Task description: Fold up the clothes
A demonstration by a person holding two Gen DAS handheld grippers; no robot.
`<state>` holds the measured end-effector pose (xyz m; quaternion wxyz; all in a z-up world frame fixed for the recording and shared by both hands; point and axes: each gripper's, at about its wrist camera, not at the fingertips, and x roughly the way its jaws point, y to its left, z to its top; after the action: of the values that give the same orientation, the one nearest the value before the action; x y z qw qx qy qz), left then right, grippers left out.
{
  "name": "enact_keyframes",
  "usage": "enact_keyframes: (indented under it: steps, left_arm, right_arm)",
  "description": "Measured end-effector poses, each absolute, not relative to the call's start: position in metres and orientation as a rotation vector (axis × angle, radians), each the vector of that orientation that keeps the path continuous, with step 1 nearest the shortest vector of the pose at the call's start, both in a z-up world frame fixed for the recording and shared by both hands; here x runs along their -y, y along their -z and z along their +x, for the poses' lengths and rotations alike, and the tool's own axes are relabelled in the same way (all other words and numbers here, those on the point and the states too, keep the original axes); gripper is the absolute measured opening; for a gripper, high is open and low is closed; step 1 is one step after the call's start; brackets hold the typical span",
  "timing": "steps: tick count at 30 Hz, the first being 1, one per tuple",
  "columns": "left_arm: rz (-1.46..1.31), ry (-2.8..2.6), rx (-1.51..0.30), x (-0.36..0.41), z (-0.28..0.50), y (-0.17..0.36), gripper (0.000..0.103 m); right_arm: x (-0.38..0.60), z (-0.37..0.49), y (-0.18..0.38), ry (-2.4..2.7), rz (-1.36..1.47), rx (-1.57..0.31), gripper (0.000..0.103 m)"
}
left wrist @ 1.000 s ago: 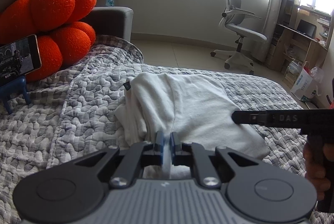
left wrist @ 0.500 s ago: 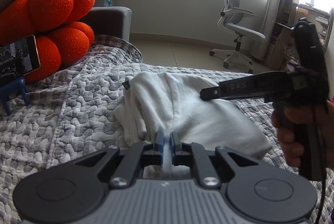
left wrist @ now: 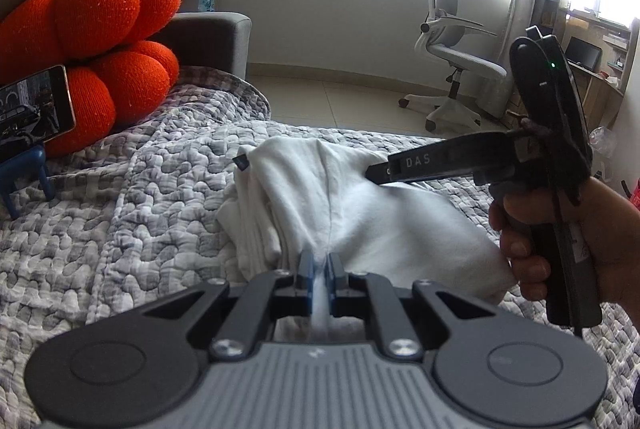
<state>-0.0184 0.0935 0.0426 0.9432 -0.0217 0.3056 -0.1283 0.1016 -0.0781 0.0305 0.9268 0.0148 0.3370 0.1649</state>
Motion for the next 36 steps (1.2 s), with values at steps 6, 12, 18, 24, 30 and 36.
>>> enact_keyframes:
  steps: [6,12,18,24,30,36]
  left_arm:
    - [-0.042,0.261,-0.623,-0.094,-0.018,-0.043,0.009]
    - [-0.050,0.263,-0.624,-0.095,-0.018,-0.043,0.009]
    - [-0.233,0.250,-0.617,-0.116,-0.015,-0.055,0.009]
    - [-0.342,0.138,-0.580,-0.137,0.000,-0.059,0.009]
    - [-0.314,0.088,-0.613,-0.129,0.018,-0.046,0.010]
    - [-0.292,0.075,-0.641,-0.132,0.022,-0.036,0.028]
  right_arm:
    - [0.077,0.092,-0.055,-0.358,0.040,-0.639,0.040]
    - [0.057,0.107,-0.035,-0.377,-0.031,-0.729,0.045]
    - [0.045,0.096,-0.028,-0.337,-0.074,-0.679,0.048]
    - [0.046,0.086,-0.018,-0.291,-0.011,-0.620,0.049]
    - [0.042,0.084,-0.018,-0.277,-0.032,-0.607,0.050]
    - [0.047,0.076,-0.022,-0.276,0.013,-0.606,0.050]
